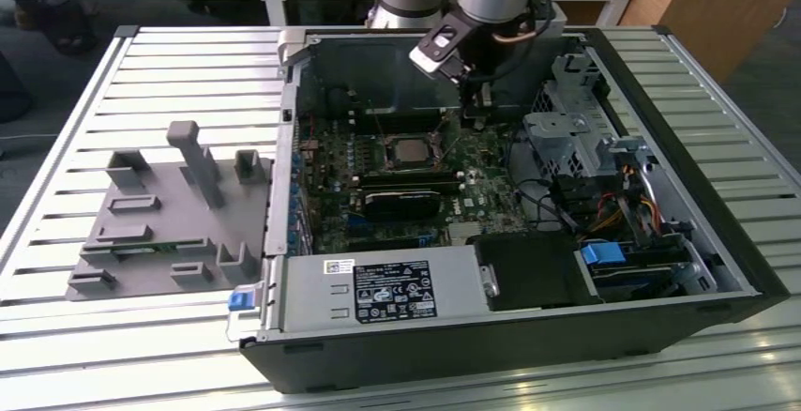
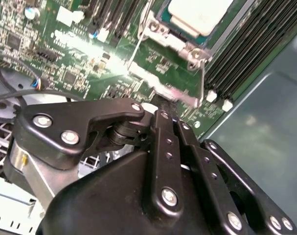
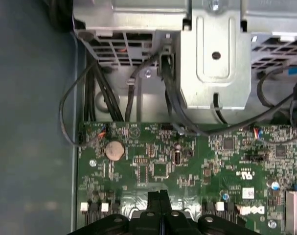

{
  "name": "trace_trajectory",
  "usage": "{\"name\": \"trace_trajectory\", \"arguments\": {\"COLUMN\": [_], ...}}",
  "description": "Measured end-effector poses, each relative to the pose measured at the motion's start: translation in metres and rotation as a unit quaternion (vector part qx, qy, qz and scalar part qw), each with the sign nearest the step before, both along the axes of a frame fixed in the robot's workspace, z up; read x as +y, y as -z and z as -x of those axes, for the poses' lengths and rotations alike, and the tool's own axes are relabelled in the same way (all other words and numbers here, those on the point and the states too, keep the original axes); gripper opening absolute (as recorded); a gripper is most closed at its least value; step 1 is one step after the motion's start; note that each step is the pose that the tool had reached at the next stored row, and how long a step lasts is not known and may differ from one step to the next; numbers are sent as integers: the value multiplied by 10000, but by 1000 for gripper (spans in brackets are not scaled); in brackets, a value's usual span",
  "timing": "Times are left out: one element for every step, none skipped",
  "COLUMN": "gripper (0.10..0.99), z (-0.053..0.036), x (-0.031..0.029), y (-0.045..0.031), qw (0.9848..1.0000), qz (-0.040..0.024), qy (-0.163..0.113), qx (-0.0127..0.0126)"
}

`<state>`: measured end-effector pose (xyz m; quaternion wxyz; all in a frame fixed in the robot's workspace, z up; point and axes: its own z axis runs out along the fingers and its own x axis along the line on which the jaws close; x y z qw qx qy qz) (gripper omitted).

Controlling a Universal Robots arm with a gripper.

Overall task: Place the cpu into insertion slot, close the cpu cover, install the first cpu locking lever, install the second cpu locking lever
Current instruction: 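Close the cpu cover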

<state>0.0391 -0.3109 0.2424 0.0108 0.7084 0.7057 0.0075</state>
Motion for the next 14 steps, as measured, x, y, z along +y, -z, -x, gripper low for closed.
{"name": "trace_trajectory", "arguments": {"gripper": [106,106,106,106,106,106,106,106,106,106,106,106,106,106], "z": [16,30,42,54,69,85,100,117,134,152,170,188,203,217], "x": [0,0,0,0,0,0,0,0,0,0,0,0,0,0], "y": [4,7,11,15,19,23,26,30,33,37,40,44,48,53], "qw": [10000,10000,10000,10000,10000,10000,10000,10000,10000,10000,10000,10000,10000,10000], "qz": [0,1,1,2,2,1,1,2,1,1,1,1,1,1], "qy": [0,0,0,0,0,0,0,0,0,0,0,0,0,0], "qx": [0,0,0,1,1,0,0,0,1,1,0,0,0,0]}}
